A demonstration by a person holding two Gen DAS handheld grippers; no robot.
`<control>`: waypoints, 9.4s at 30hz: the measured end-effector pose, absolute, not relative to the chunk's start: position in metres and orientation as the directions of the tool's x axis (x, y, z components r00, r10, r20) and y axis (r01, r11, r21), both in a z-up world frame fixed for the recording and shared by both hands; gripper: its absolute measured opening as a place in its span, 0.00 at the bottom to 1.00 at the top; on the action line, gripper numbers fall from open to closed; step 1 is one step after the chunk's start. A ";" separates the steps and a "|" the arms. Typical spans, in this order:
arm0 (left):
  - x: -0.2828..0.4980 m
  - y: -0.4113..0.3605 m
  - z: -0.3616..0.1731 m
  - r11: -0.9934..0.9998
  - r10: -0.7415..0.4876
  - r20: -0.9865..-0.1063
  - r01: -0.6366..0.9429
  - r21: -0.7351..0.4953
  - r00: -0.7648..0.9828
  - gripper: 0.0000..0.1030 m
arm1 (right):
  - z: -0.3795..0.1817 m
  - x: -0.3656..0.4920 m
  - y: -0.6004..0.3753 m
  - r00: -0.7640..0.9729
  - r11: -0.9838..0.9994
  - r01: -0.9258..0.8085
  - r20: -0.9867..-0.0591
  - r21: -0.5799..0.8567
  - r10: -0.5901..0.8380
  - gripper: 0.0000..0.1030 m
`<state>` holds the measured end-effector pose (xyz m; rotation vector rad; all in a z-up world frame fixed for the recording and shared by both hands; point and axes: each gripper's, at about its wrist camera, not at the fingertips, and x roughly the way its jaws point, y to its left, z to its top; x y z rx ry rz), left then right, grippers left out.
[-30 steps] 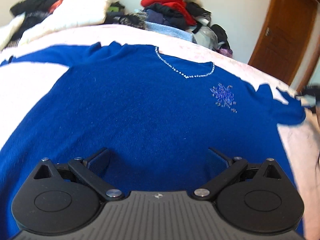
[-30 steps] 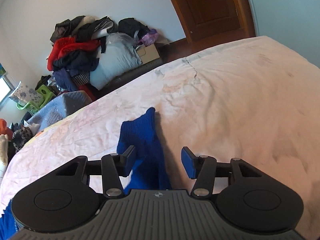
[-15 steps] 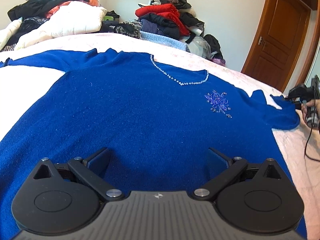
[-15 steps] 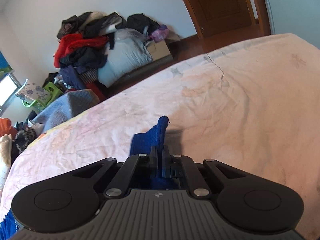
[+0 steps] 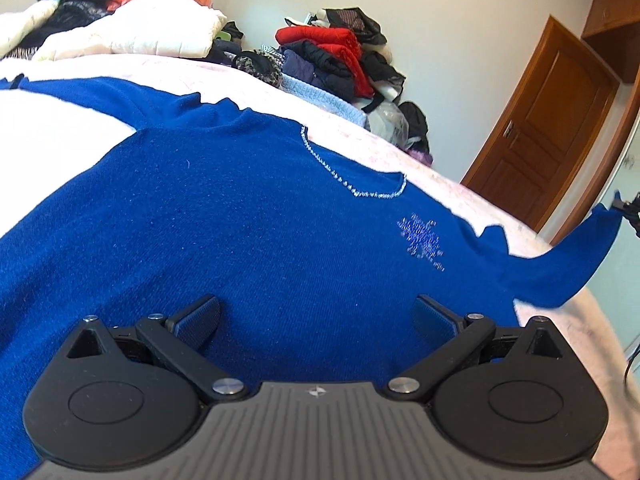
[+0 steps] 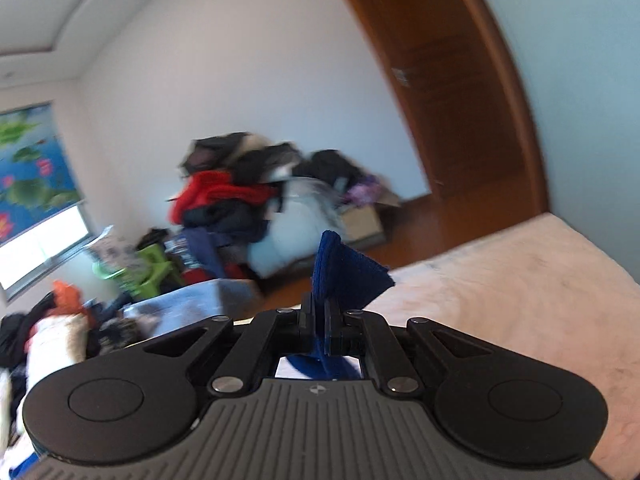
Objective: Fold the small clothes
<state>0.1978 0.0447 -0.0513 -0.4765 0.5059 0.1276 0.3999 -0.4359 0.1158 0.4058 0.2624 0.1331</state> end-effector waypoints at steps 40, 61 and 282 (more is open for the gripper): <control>0.319 0.136 -0.058 0.476 -0.310 -0.475 -0.298 -0.827 0.823 1.00 | -0.063 0.334 -0.249 0.699 0.476 -0.283 -0.160 0.833 0.697 0.75; 0.367 0.113 -0.062 0.571 -0.408 -0.559 -0.275 -0.773 0.722 0.38 | -0.065 0.333 -0.250 0.686 0.449 -0.319 -0.124 0.835 0.717 0.84; 0.254 0.105 -0.043 0.899 0.091 -0.360 -0.233 -0.371 0.928 0.70 | -0.001 0.442 -0.168 0.463 0.572 -0.233 -0.427 0.787 0.777 0.82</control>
